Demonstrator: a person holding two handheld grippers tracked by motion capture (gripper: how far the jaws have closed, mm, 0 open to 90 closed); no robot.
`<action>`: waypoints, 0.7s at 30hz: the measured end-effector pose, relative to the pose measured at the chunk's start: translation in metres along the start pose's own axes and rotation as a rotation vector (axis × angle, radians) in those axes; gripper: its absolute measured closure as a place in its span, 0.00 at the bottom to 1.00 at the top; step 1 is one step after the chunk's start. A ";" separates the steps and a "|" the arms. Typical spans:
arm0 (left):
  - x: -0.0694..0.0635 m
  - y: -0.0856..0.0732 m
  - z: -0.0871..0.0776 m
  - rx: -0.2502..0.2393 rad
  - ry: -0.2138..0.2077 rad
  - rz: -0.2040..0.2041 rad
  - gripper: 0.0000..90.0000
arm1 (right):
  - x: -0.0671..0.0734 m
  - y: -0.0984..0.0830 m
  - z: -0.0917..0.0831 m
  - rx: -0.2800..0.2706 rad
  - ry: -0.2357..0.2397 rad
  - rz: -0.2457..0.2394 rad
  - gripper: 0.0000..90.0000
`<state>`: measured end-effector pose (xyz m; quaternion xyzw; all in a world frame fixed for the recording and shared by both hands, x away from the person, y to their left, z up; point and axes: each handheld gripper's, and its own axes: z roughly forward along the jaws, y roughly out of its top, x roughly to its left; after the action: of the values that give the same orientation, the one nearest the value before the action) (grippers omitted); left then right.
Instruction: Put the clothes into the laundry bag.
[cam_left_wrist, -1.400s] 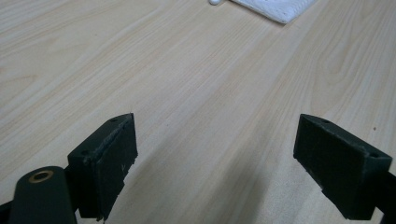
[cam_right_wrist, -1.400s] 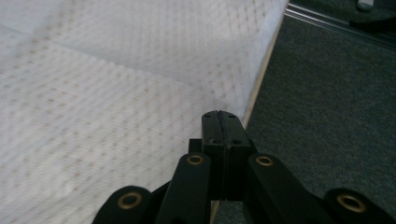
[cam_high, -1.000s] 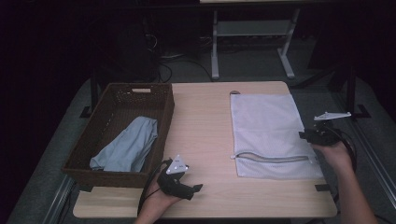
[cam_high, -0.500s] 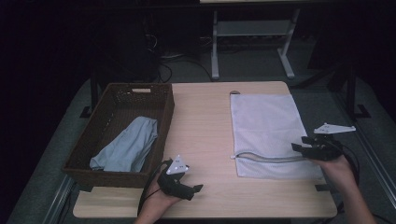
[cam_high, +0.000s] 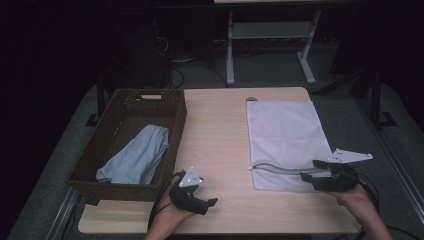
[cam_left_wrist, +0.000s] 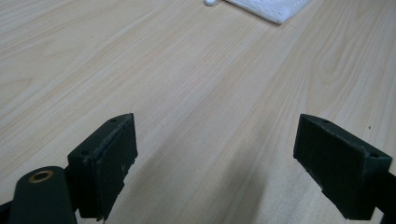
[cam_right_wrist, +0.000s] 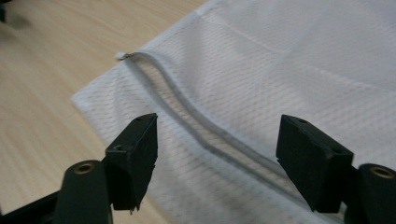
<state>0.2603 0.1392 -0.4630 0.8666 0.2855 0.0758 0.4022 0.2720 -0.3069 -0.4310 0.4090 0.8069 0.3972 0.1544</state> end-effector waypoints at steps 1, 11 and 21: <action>0.000 0.000 0.000 0.001 -0.001 -0.001 0.14 | 0.004 -0.001 0.001 0.001 0.011 -0.002 0.29; -0.001 0.000 0.002 0.007 -0.012 -0.004 0.14 | 0.047 -0.018 0.011 -0.003 0.074 -0.023 0.17; -0.006 0.004 0.003 0.004 -0.049 -0.017 0.14 | 0.058 -0.024 0.025 0.023 0.111 -0.060 0.14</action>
<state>0.2584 0.1322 -0.4612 0.8664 0.2833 0.0507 0.4080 0.2378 -0.2563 -0.4609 0.3638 0.8306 0.4051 0.1167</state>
